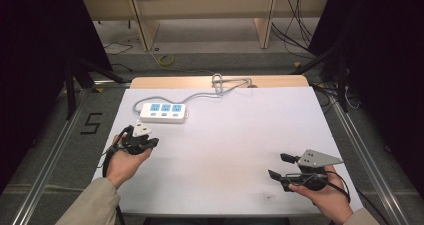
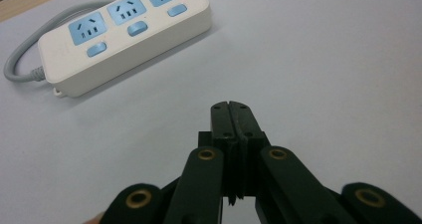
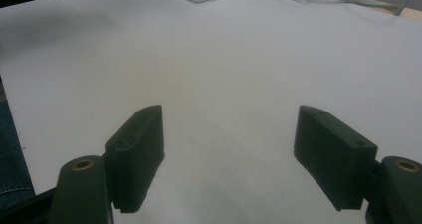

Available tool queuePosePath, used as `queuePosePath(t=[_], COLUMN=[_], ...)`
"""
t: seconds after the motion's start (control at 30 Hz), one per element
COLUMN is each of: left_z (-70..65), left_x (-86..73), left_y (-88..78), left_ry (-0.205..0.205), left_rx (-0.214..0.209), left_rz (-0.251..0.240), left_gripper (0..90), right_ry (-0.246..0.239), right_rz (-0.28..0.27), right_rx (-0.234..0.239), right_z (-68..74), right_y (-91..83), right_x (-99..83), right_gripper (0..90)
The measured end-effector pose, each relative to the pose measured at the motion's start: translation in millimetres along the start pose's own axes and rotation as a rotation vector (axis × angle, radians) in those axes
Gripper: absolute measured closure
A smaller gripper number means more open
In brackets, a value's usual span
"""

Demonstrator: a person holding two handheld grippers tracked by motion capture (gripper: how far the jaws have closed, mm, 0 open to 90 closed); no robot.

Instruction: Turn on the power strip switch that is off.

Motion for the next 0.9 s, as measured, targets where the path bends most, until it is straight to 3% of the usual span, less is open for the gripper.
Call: queuePosePath(t=[0.9], left_z=[20.1], left_x=[22.7], left_y=[21.8], left_ry=[-0.020], left_rx=[0.048], left_rz=[0.015], left_gripper=[89.7], right_ry=[-0.001], right_rz=[0.003], right_rx=[0.000], right_z=[-0.1], right_y=[0.0], right_x=[-0.4], right_gripper=[28.3])
Point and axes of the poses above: each handheld gripper's, and its own axes: y roughly forward along the jaws, x roughly out of its top, z roughly to its left, the point moved 6 cm from there along y, roughly forward along the jaws, and after that the axes turned 8 degrees about x, right-handed, at the moved point
